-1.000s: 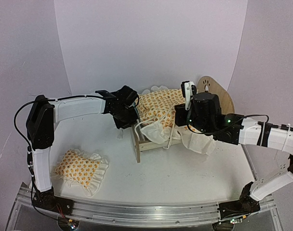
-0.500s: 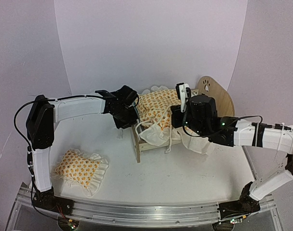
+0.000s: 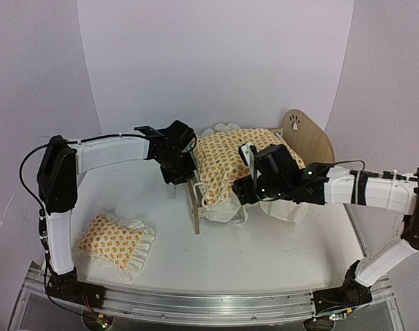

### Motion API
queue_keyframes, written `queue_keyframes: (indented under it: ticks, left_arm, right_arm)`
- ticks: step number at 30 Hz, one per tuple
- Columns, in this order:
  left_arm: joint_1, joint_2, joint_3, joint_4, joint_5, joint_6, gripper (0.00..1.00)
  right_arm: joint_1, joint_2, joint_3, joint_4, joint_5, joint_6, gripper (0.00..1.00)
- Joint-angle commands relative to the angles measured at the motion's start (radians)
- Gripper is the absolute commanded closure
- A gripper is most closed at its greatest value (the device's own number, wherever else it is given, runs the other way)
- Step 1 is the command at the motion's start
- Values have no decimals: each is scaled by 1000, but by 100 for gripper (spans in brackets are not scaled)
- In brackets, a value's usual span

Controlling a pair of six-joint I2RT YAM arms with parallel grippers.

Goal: Set up the pet bed

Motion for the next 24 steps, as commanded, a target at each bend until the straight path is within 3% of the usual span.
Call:
queue_keyframes:
  ticks: [1,6,8,11,14,17,24]
  left_arm:
    - [6,-81,87,29,100,-13,100]
    - [9,-84,123,29,130,12,100]
    - [9,-89,142,29,130,31,100]
    - [12,-101,151,27,120,46,100]
    - [12,-102,160,28,134,49,100]
    - [12,-98,182,28,152,61,100]
    - [13,-104,246,26,143,93,100]
  right_arm:
    - [66,-193,-86,-6,-224,31,18]
    - [117,-240,-241,203,-479,21,17]
    - [125,-212,-311,355,-509,29,28]
    - [128,-140,-423,615,-458,77,59]
    - [130,-33,-478,891,-412,95,75]
    - [167,82,-454,1001,-341,49,84]
    - [220,276,-436,1224,-127,-40,86]
